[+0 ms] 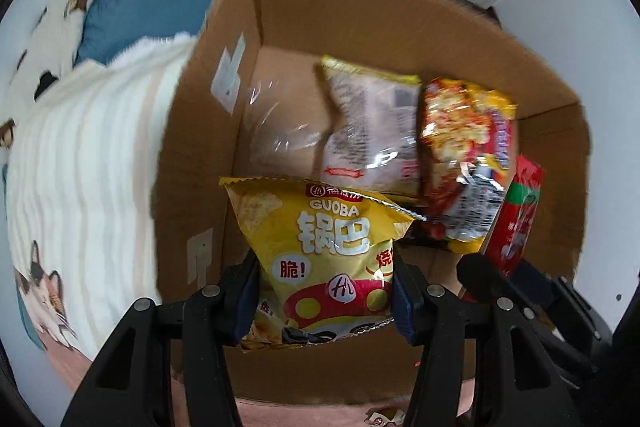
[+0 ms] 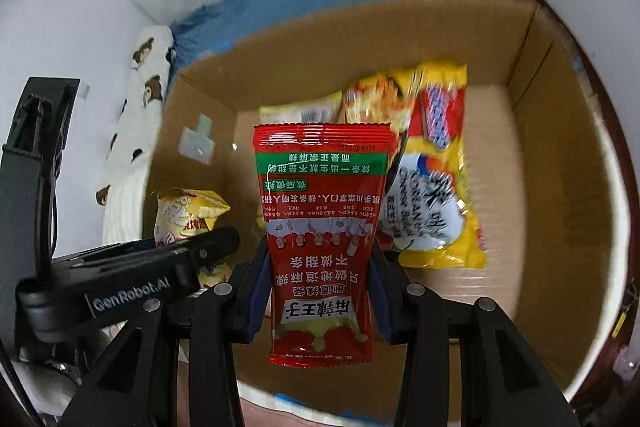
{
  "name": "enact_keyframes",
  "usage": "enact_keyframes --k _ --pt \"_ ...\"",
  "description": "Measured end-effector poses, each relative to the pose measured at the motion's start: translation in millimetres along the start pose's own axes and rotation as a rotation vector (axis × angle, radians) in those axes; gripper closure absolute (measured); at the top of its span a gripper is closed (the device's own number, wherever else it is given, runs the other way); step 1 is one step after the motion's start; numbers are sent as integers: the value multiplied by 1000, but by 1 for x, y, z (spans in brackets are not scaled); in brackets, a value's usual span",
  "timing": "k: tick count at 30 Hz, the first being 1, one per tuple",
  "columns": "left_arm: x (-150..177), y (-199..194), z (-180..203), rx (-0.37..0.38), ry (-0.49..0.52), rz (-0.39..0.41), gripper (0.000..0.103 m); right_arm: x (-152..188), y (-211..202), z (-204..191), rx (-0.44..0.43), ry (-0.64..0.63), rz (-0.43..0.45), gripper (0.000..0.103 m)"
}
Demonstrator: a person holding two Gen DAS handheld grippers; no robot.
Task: Organize snacks
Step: 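Carry both packets into the box and open both grippers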
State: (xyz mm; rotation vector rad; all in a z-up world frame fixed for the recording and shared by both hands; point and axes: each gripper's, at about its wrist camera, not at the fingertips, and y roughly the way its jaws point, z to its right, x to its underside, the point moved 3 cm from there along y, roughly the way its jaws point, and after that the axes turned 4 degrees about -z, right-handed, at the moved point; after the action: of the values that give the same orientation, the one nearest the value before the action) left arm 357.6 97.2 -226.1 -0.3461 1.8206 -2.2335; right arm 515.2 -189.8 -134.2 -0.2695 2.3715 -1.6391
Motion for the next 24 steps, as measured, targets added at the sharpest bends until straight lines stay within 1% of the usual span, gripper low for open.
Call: enact_keyframes --k 2,6,8,9,10,11,12,13,14,16,17,19,21,24 --pt "-1 12 -3 -2 7 -31 51 2 18 3 -7 -3 -39 57" --pt "-3 25 -4 -15 18 -60 51 4 42 5 6 -16 -82 57" --pt "-5 29 -2 -24 33 -72 50 4 53 7 -8 -13 -117 57" --pt "-5 32 -1 -33 38 -83 50 4 59 7 -13 -14 -147 55" --pt "-5 34 0 -35 38 -93 50 5 62 7 -2 -17 -164 45" --pt "-5 35 0 -34 37 -99 50 5 65 7 12 -25 -178 30" --pt "-5 35 0 -34 41 -96 48 5 66 6 19 -35 -179 22" --pt "-5 35 0 -36 44 -90 47 5 68 6 28 -43 -178 12" --pt "-5 33 0 -34 43 -80 46 5 67 6 41 -47 -178 9" --pt "-3 32 1 4 39 -74 33 6 65 5 58 -55 -175 9" --pt "-2 31 3 11 40 -76 31 6 64 5 63 -55 -174 8" --pt "0 28 7 5 50 -61 18 4 60 8 79 -61 -175 7" --pt "2 23 10 -6 50 -45 15 5 56 8 101 -71 -165 6" --pt "5 16 11 -2 48 -22 15 4 50 14 109 -62 -146 5"
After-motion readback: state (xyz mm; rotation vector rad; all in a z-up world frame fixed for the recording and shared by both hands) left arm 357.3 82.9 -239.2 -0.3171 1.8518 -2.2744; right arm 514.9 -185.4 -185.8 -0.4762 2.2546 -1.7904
